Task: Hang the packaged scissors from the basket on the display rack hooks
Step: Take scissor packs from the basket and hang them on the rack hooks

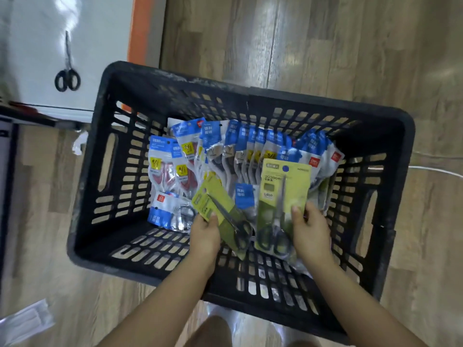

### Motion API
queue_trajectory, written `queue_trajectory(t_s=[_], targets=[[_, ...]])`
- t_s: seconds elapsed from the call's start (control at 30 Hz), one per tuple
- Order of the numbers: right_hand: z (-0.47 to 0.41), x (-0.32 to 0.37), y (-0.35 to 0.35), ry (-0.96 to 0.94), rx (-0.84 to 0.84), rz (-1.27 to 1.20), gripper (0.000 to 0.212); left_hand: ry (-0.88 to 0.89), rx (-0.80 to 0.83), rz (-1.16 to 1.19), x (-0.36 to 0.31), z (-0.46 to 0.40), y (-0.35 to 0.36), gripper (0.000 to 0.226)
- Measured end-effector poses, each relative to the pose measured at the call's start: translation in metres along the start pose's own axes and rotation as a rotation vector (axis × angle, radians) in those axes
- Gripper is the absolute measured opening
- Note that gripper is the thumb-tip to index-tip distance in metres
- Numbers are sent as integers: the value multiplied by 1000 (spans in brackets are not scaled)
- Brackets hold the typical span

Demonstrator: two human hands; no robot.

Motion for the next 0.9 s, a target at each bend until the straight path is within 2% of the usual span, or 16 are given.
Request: queue_trajectory(t_s=[0.1, 0.2, 0.3, 0.37, 0.47, 0.53, 0.67, 0.77, 0.9], targets=[[-6, 17, 5, 17, 69, -80, 23, 23, 37, 50, -24, -5, -7, 14], [-27, 30, 12, 60, 124, -77, 24, 24, 67, 63, -42, -25, -3, 26], [-53, 34, 18, 71, 124, -7, 30, 19, 75, 104, -50, -48, 11, 33], [-67, 31, 21, 88, 105, 13, 24, 21, 87, 96, -51, -65, 21, 35], [-82, 26, 26, 75, 71, 28, 21, -13, 107, 116, -41, -86, 30, 33], [-85, 25, 30, 52, 66, 35, 20, -51, 136, 150, -35, -90, 32, 21], [-78, 30, 32, 101, 104, -14, 23, -86, 175, 198, -30, -84, 24, 21], [-59, 41, 30, 140, 142, -30, 20, -53, 169, 180, -41, -66, 9, 17], [-20, 78, 29, 97, 202, -25, 16, 8, 175, 113, -63, -28, -23, 21]])
Point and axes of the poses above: each hand's wrist, its own z-axis away from the middle knuckle, its own y-axis out of the palm, x = y × z, the point moved 7 cm from there along -z, towards the middle knuckle, and after that the axes turned 5 degrees about z, right-handed, at the moved point
